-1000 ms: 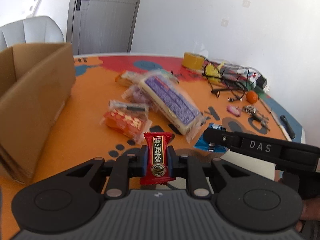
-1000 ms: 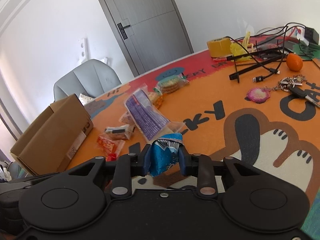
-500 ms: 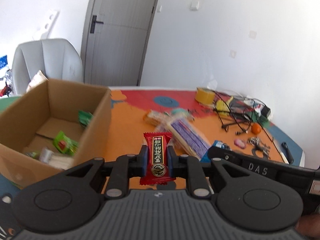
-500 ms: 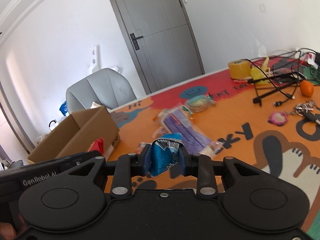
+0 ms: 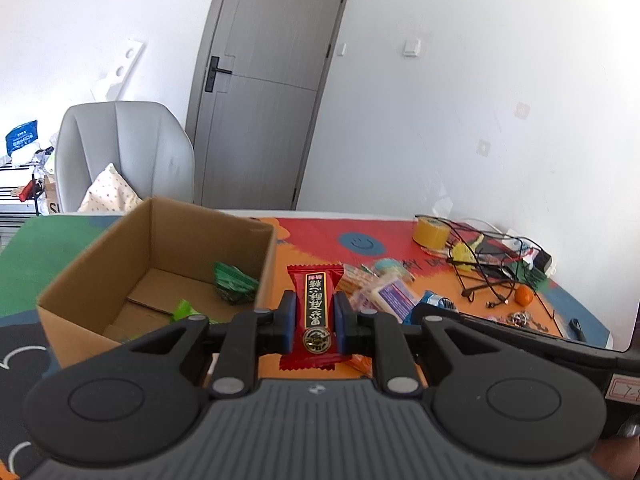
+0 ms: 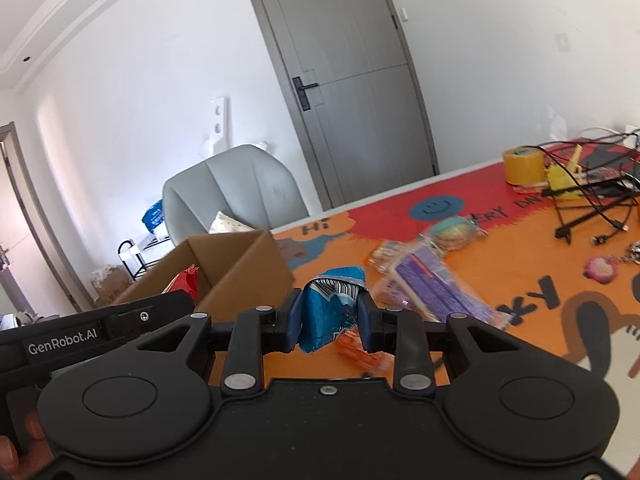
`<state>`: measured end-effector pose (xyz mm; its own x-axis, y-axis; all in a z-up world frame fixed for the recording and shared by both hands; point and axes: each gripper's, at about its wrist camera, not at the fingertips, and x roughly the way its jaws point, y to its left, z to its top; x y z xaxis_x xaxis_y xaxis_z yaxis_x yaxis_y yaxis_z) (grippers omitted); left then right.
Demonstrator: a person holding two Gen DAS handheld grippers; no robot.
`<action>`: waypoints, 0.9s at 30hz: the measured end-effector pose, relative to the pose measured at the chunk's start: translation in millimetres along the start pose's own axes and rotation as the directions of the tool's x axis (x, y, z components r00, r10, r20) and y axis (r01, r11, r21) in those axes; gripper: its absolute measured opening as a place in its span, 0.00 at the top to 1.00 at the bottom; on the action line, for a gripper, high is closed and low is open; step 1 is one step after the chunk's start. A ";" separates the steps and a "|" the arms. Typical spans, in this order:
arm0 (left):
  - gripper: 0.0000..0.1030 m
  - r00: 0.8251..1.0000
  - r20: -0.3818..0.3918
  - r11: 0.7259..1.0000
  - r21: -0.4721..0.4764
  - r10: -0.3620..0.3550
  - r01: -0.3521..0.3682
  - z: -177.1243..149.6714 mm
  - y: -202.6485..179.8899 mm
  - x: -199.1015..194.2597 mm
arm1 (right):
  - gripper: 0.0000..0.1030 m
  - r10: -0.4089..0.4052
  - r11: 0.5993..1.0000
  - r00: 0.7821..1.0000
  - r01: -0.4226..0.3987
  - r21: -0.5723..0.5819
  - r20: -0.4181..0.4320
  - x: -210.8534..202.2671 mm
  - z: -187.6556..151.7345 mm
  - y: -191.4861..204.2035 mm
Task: Organize snacks
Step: 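Carry the red bar and blue packet over the cardboard box and open both grippers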
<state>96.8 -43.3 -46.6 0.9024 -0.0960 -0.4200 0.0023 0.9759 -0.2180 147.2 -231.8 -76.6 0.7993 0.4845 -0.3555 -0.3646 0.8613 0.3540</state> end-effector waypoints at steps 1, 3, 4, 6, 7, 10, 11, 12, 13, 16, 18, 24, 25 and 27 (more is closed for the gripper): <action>0.82 1.000 0.006 1.000 -0.003 0.005 -0.005 1.8 2.9 -2.0 | 0.71 0.006 1.000 1.000 -0.006 -0.004 0.004 0.9 1.5 3.5; 0.82 1.000 0.020 1.000 -0.010 0.014 -0.014 5.6 9.7 -5.8 | 0.71 0.017 1.000 1.000 -0.017 -0.012 0.010 2.7 4.1 10.2; 0.82 1.000 0.025 1.000 -0.013 0.019 -0.019 7.2 13.1 -7.5 | 0.71 0.023 1.000 1.000 -0.023 -0.018 0.011 4.0 4.8 14.6; 0.82 0.999 0.036 0.999 -0.020 0.029 -0.029 10.8 20.7 -10.6 | 0.71 0.035 0.999 0.999 -0.035 -0.032 0.010 7.6 6.8 21.4; 0.82 0.999 0.040 0.999 -0.023 0.036 -0.035 12.4 24.7 -11.6 | 0.71 0.043 0.998 0.999 -0.043 -0.038 0.011 8.7 7.5 24.8; 0.82 0.998 0.044 0.998 -0.043 0.048 -0.046 16.9 38.0 -13.3 | 0.71 0.060 0.997 0.998 -0.059 -0.047 0.015 13.3 10.3 34.5; 0.82 0.997 0.047 0.997 -0.046 0.057 -0.055 17.8 42.4 -14.7 | 0.71 0.065 0.997 0.998 -0.065 -0.048 0.015 15.4 11.2 37.6; 0.82 0.997 0.052 0.997 -0.047 0.065 -0.063 19.0 46.1 -15.9 | 0.71 0.071 0.996 0.997 -0.070 -0.049 0.014 17.8 12.0 40.8; 0.82 0.996 0.055 0.996 -0.050 0.071 -0.068 20.4 50.1 -17.0 | 0.71 0.075 0.996 0.997 -0.074 -0.051 0.013 20.4 12.5 44.0; 0.82 0.994 0.058 0.994 -0.065 0.090 -0.086 25.0 62.3 -18.5 | 0.71 0.092 0.994 0.996 -0.092 -0.056 0.011 26.7 14.3 53.1; 0.82 0.993 0.061 0.992 -0.073 0.103 -0.099 27.8 70.1 -19.4 | 0.71 0.103 0.993 0.995 -0.102 -0.062 0.010 31.0 16.1 60.1; 0.82 0.989 0.059 0.987 -0.096 0.132 -0.126 34.6 91.1 -17.6 | 0.71 0.134 0.988 0.991 -0.134 -0.082 0.003 44.6 20.5 77.7; 0.82 0.989 0.057 0.987 -0.099 0.135 -0.129 35.2 93.9 -16.7 | 0.71 0.136 0.987 0.991 -0.136 -0.085 0.000 46.4 21.0 79.3; 0.82 0.989 0.053 0.985 -0.109 0.142 -0.135 36.1 99.8 -14.7 | 0.71 0.140 0.986 0.990 -0.140 -0.089 -0.007 51.5 21.8 82.7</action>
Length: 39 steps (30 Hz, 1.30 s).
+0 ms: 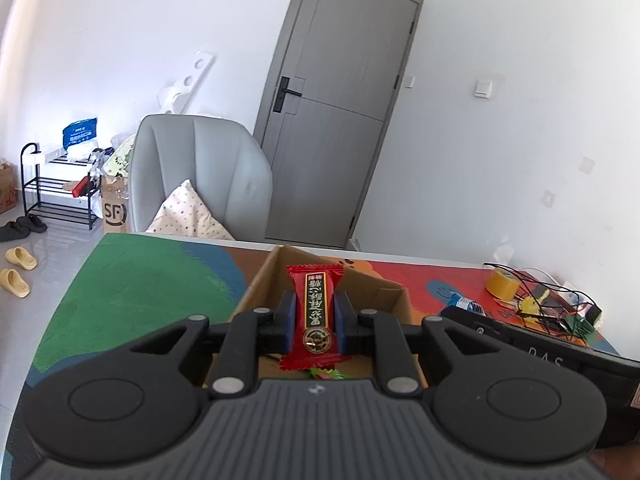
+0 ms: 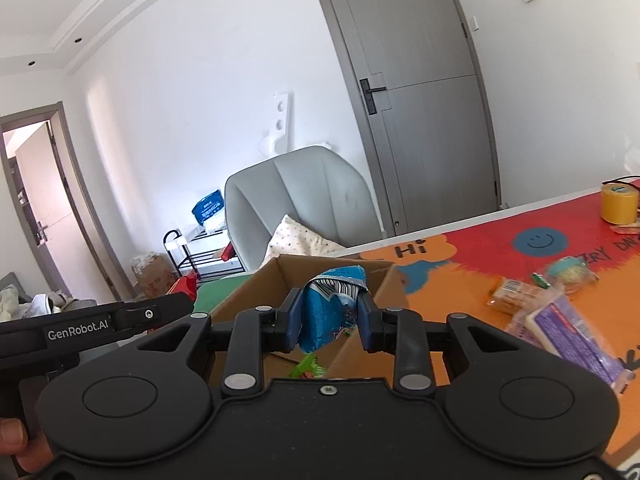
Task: Organize snacks
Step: 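Carry the red bar and blue packet over the cardboard box and open both grippers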
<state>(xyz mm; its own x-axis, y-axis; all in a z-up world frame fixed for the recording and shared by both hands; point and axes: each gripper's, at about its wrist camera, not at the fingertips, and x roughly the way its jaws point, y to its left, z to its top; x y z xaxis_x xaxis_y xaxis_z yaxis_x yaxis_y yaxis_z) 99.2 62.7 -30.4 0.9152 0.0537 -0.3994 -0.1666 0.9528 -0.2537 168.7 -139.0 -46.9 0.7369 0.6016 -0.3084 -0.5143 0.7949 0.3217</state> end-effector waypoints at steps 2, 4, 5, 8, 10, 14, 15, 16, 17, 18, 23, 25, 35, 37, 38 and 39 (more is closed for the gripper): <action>0.82 1.000 -0.007 1.000 -0.011 0.004 -0.004 1.4 5.4 3.6 | 0.71 0.004 1.000 1.000 -0.004 -0.006 -0.004 4.2 0.9 2.4; 0.82 1.000 -0.016 1.000 -0.023 0.006 -0.006 2.4 9.2 8.5 | 0.71 0.007 1.000 1.000 -0.007 -0.008 -0.009 9.2 2.2 3.9; 0.82 1.000 -0.023 1.000 -0.027 0.006 -0.006 2.7 11.0 11.2 | 0.71 0.008 1.000 1.000 -0.008 -0.008 -0.010 11.3 2.5 4.8; 0.81 0.999 -0.041 0.999 -0.044 0.007 -0.009 3.9 14.9 18.7 | 0.71 0.011 1.000 1.000 -0.011 -0.009 -0.019 17.7 3.7 5.5; 0.77 0.999 -0.040 0.998 -0.059 0.020 -0.022 6.1 17.7 20.7 | 0.71 0.009 1.000 1.000 -0.009 -0.010 -0.026 22.7 4.4 6.0; 0.76 0.999 -0.036 0.996 -0.081 0.030 -0.033 10.7 26.2 20.1 | 0.71 0.005 1.000 0.999 -0.005 -0.004 -0.040 30.0 5.9 7.2; 0.75 0.999 -0.035 0.996 -0.084 0.038 -0.041 11.6 28.1 19.5 | 0.71 0.005 1.000 0.999 -0.005 -0.002 -0.042 31.5 6.9 7.7; 0.75 0.999 -0.036 0.995 -0.088 0.041 -0.044 12.3 30.4 19.1 | 0.71 0.007 1.000 0.999 -0.007 0.000 -0.045 33.0 7.7 7.9; 0.73 0.998 -0.037 0.995 -0.093 0.042 -0.046 13.3 32.2 18.7 | 0.71 0.010 1.000 0.999 -0.010 0.003 -0.048 34.3 8.1 7.9; 0.70 0.998 -0.038 0.994 -0.098 0.046 -0.049 13.6 33.7 18.5 | 0.71 0.013 1.000 0.999 -0.013 0.005 -0.050 35.2 9.2 8.3; 0.59 0.997 -0.035 0.990 -0.118 0.068 -0.072 15.8 43.1 15.6 | 0.71 0.026 1.000 0.997 -0.026 0.002 -0.069 43.7 11.7 14.2; 0.56 0.997 -0.033 0.989 -0.125 0.072 -0.075 16.8 46.7 13.8 | 0.70 0.037 0.999 0.996 -0.038 -0.007 -0.077 46.5 11.6 19.0; 0.41 0.995 -0.031 0.985 -0.139 0.099 -0.102 17.8 57.4 7.4 | 0.52 0.073 0.997 0.991 -0.073 0.001 -0.111 52.9 10.6 32.7; 0.37 0.994 -0.031 0.985 -0.138 0.102 -0.105 16.9 56.8 6.1 | 0.52 0.057 0.998 0.992 -0.056 0.014 -0.114 51.2 9.9 28.3; 0.35 0.994 -0.028 0.985 -0.137 0.103 -0.106 17.1 56.0 6.2 | 0.52 0.049 0.999 0.992 -0.047 0.020 -0.113 49.3 9.5 25.8; 0.33 0.994 -0.027 0.985 -0.136 0.102 -0.105 16.7 55.1 5.8 | 0.52 0.042 0.999 0.993 -0.040 0.025 -0.112 47.0 9.0 23.1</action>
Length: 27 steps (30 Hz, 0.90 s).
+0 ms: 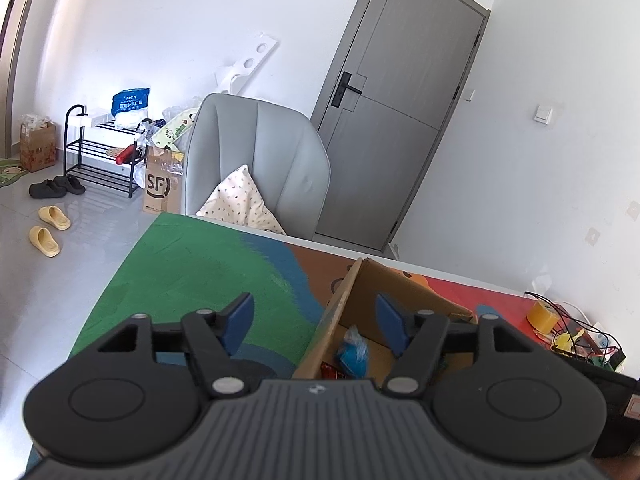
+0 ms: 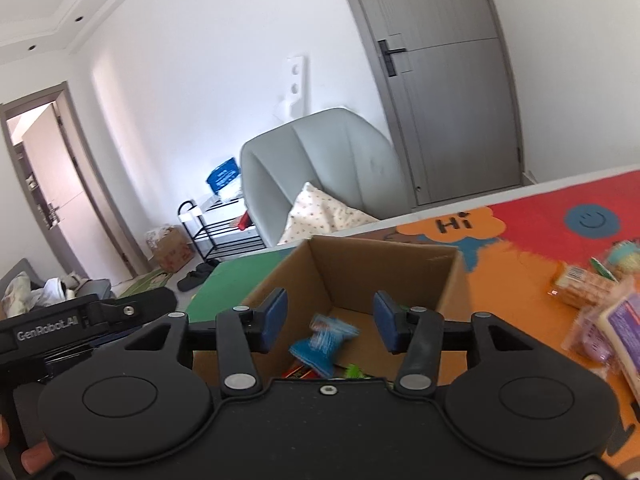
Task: Organize snacks
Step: 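Carry the red bar and blue packet over the cardboard box and open both grippers, then move both open tools from the box back to the snack pile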
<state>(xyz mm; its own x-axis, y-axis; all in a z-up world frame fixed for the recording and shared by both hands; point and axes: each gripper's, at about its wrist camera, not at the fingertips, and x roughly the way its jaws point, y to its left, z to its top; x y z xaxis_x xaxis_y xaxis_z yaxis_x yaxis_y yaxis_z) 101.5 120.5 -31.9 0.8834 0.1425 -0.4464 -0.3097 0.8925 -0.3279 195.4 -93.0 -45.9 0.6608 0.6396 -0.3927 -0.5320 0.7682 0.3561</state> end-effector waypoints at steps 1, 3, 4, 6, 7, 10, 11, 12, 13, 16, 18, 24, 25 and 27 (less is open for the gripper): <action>0.31 1.000 0.001 1.000 0.000 -0.001 0.001 0.0 -0.7 0.4 | 0.52 -0.006 1.000 1.000 0.006 0.005 0.001 -2.2 -0.8 -2.7; 0.28 1.000 0.000 1.000 -0.002 -0.004 0.004 -1.7 -2.2 -0.3 | 0.50 -0.016 1.000 1.000 0.016 0.011 0.005 -7.5 -2.1 -6.6; 0.27 1.000 0.000 1.000 0.000 -0.006 0.006 -2.5 -3.5 -0.7 | 0.48 -0.020 1.000 1.000 0.020 0.013 0.008 -10.8 -3.0 -7.4; 0.22 1.000 0.002 1.000 0.007 -0.009 0.009 -4.4 -6.5 -1.7 | 0.46 -0.029 0.999 0.999 0.029 0.017 0.016 -17.0 -4.6 -10.2; 0.21 1.000 0.003 1.000 0.010 -0.009 0.009 -5.6 -8.4 -2.4 | 0.45 -0.033 0.999 0.999 0.033 0.020 0.019 -19.6 -5.3 -11.8; 0.16 1.000 0.003 1.000 0.026 -0.012 0.012 -10.3 -13.6 -5.2 | 0.41 -0.045 0.999 0.999 0.045 0.027 0.019 -25.3 -8.6 -16.7; 0.14 1.000 0.003 0.999 0.032 -0.013 0.013 -11.9 -14.5 -5.4 | 0.39 -0.051 0.998 0.999 0.050 0.031 0.019 -27.1 -9.6 -18.0; 0.13 1.000 0.001 0.999 0.037 -0.012 0.012 -13.3 -15.9 -5.6 | 0.38 -0.055 0.998 0.998 0.055 0.035 0.018 -28.2 -9.6 -19.6; 0.13 1.000 -0.001 0.999 0.041 -0.010 0.010 -14.7 -17.2 -5.6 | 0.35 -0.058 0.998 0.998 0.057 0.039 0.017 -30.3 -10.7 -21.1; 0.11 1.000 -0.012 0.999 0.045 -0.012 0.013 -20.0 -20.3 -6.4 | 0.31 -0.063 0.997 0.998 0.062 0.043 0.020 -36.3 -14.6 -25.4; 0.10 1.000 -0.023 0.999 0.046 -0.011 0.012 -23.4 -22.7 -6.4 | 0.31 -0.069 0.997 0.997 0.068 0.046 0.019 -40.9 -16.7 -28.5; 0.10 0.999 -0.046 0.998 0.060 -0.013 0.015 -33.8 -34.9 -11.1 | 0.17 -0.066 0.997 0.998 0.065 0.051 0.011 -55.4 -22.9 -36.8; 0.10 0.998 -0.054 0.998 0.067 -0.014 0.018 -35.7 -37.9 -12.1 | 0.15 -0.064 0.997 0.998 0.064 0.054 0.009 -57.9 -24.2 -37.9; 0.10 0.997 -0.074 0.996 0.085 -0.021 0.027 -38.5 -43.6 -12.3 | 0.12 -0.062 0.996 0.998 0.062 0.058 0.003 -62.0 -26.7 -40.5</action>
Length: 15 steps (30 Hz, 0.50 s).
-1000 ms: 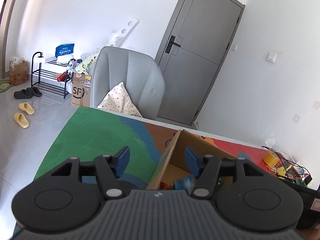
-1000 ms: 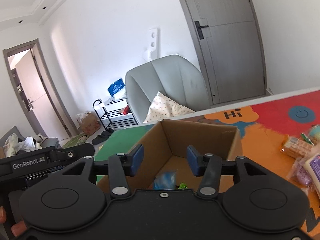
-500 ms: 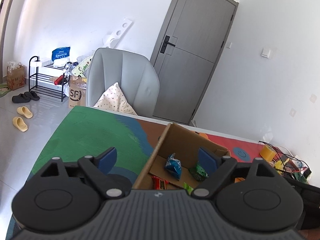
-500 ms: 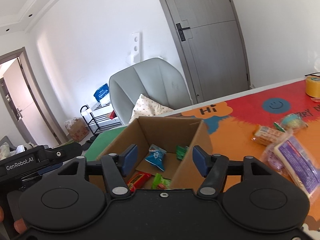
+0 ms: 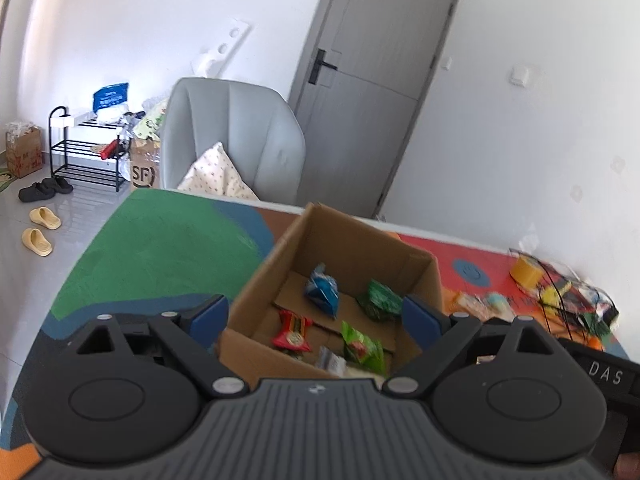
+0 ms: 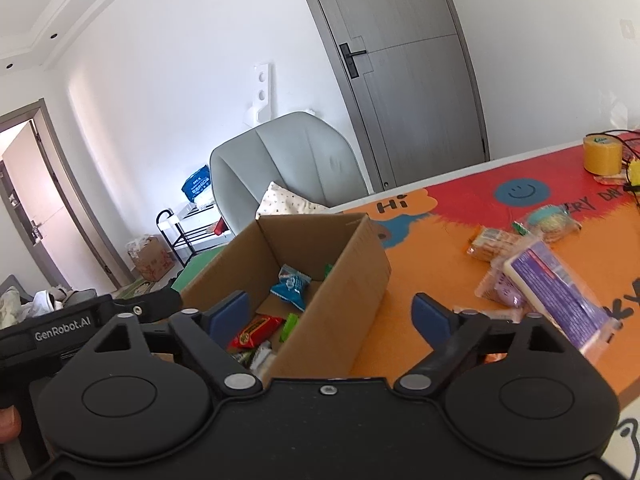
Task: Organize snacks
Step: 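Move both open tools from the box back to the snack pile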
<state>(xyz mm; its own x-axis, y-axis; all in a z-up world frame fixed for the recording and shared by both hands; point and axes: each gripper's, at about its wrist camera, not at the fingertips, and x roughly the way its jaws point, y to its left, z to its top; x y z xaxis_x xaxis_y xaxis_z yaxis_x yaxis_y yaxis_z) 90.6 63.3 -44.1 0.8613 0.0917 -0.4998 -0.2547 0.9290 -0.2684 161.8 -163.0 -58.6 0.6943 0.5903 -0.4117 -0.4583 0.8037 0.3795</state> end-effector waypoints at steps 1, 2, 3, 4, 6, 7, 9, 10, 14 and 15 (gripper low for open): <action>0.10 1.000 -0.007 1.000 0.009 -0.006 0.006 -1.4 -3.1 -0.3 | 0.11 -0.001 1.000 1.000 0.001 0.000 -0.002 -1.9 -1.3 -1.6; 0.10 1.000 -0.011 1.000 0.017 -0.011 0.011 -2.9 -6.2 -0.6 | 0.10 -0.003 1.000 1.000 0.003 0.001 -0.003 -3.7 -2.1 -3.4; 0.10 1.000 -0.015 1.000 0.025 -0.016 0.016 -4.4 -9.8 -1.2 | 0.09 -0.006 1.000 1.000 0.006 0.004 -0.003 -5.8 -3.2 -5.3; 0.10 1.000 -0.019 0.999 0.032 -0.020 0.020 -5.8 -13.9 -2.1 | 0.07 -0.010 1.000 1.000 0.010 0.008 -0.001 -8.0 -3.9 -7.5; 0.10 0.999 -0.031 0.998 0.045 -0.030 0.032 -8.1 -20.4 -2.0 | 0.05 -0.016 1.000 1.000 0.016 0.016 0.003 -13.3 -5.4 -13.0; 0.10 0.999 -0.038 0.998 0.050 -0.037 0.039 -8.8 -23.8 -1.8 | 0.04 -0.021 1.000 1.000 0.021 0.020 0.005 -16.5 -5.9 -16.3; 0.10 0.997 -0.055 0.997 0.055 -0.056 0.059 -11.1 -30.2 -1.7 | 0.03 -0.034 0.999 0.999 0.034 0.029 0.009 -22.7 -6.7 -23.5; 0.10 0.996 -0.058 0.996 0.056 -0.064 0.068 -12.0 -33.5 -1.8 | 0.01 -0.040 0.999 0.999 0.039 0.033 0.011 -25.8 -7.3 -27.3; 0.10 0.996 -0.057 0.994 0.082 -0.072 0.077 -13.8 -51.9 -2.1 | 0.00 -0.072 0.996 0.997 0.071 0.058 0.014 -38.5 -9.1 -46.7; 0.10 0.995 -0.058 0.993 0.089 -0.078 0.083 -14.3 -56.4 -2.0 | 0.00 -0.083 0.994 0.996 0.082 0.067 0.014 -41.6 -9.9 -51.9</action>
<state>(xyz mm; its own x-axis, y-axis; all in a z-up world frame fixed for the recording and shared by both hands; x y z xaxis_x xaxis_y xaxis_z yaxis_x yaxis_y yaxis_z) 97.0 5.6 -39.8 0.8515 -0.0016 -0.5244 -0.1427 0.9616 -0.2345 151.3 -228.6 -69.4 0.7376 0.5201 -0.4307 -0.3613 0.8428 0.3990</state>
